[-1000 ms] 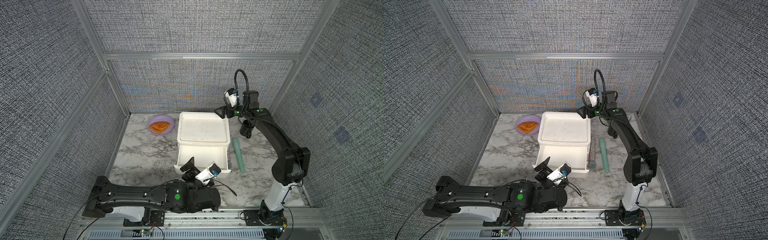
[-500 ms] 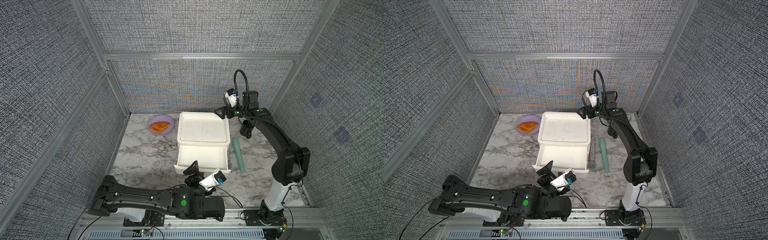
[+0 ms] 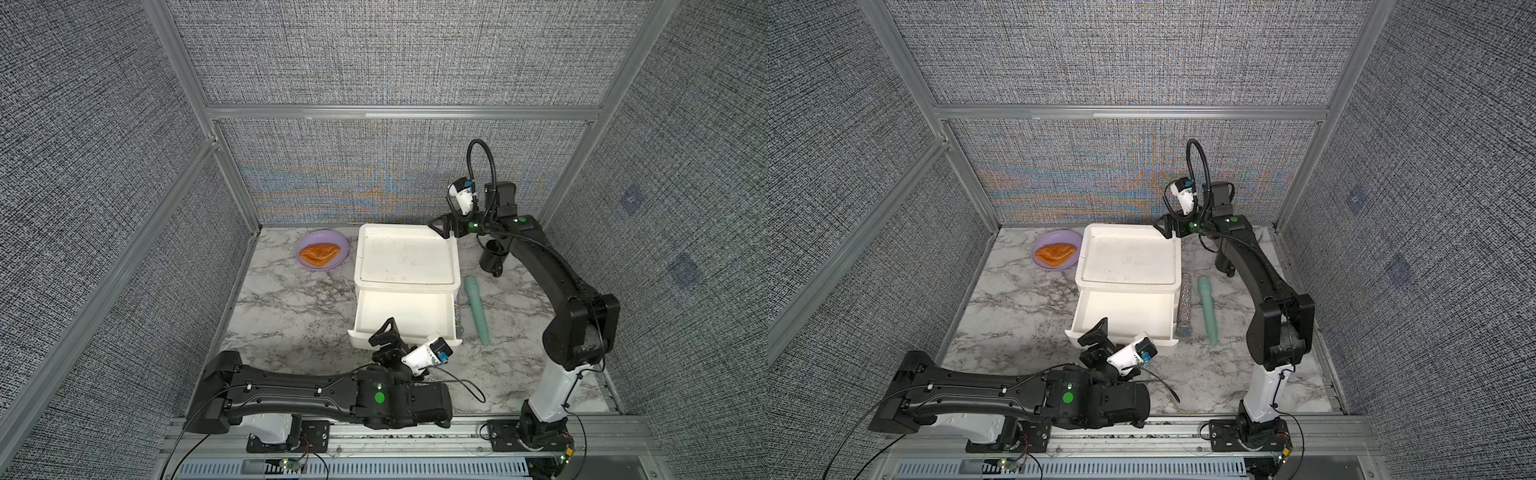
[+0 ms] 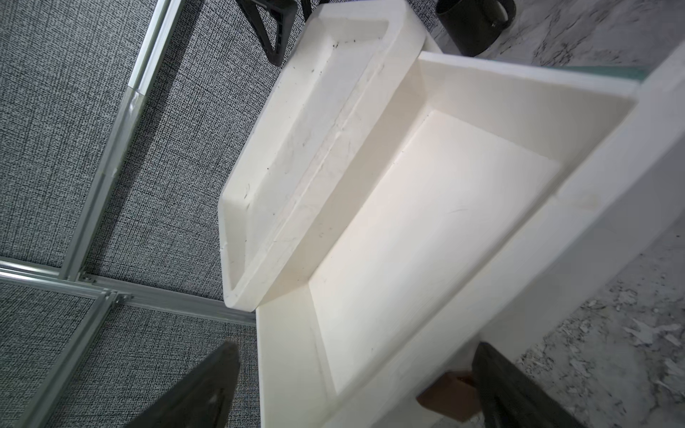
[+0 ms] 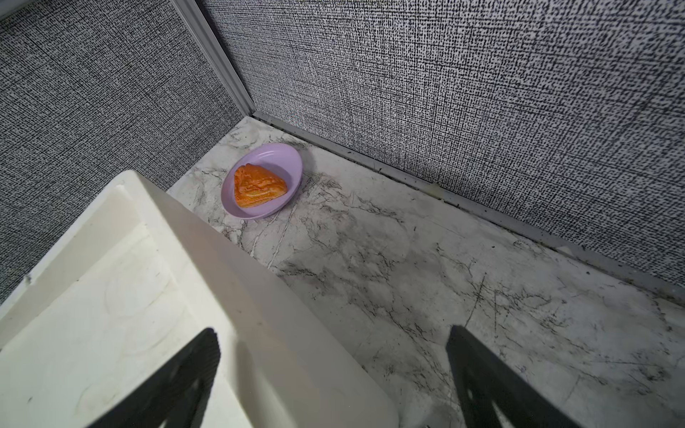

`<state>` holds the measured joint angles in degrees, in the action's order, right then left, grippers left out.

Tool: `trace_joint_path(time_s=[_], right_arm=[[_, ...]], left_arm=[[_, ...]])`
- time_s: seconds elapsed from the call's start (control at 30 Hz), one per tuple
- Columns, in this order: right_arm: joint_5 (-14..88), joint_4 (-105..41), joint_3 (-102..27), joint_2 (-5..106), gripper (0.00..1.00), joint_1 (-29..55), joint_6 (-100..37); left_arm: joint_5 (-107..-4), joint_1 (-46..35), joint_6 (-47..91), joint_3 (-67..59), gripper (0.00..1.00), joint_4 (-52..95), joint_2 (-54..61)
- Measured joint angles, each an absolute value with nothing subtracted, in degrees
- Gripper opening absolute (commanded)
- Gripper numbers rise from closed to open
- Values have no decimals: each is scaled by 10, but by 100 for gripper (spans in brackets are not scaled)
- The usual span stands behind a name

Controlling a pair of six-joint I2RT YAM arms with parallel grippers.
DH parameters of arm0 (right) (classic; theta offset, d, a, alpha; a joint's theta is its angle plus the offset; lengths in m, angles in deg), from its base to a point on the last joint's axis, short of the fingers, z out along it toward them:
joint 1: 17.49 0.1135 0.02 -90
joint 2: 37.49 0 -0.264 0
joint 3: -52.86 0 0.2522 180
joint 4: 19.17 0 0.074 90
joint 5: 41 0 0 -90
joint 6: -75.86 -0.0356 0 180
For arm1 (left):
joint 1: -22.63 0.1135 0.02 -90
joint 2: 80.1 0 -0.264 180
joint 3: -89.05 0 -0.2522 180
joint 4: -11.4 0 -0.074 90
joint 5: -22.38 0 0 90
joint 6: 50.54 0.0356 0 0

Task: Take the microphone out of the drawer
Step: Close the drawer of the storage box.

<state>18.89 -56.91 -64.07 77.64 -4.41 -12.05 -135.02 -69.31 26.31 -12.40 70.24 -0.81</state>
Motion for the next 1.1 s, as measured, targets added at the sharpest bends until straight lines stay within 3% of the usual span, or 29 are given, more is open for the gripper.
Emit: trace_joint_path(time_s=[0.53,1.1], right_arm=[[187,-580,-649,785,98,-40,-108],[182,-585,-655,790,98,-40,-99]], left_arm=[[-1298,-584,454,-196,100,460,-57],[-1221,-476,543,-206,100,311,-32]])
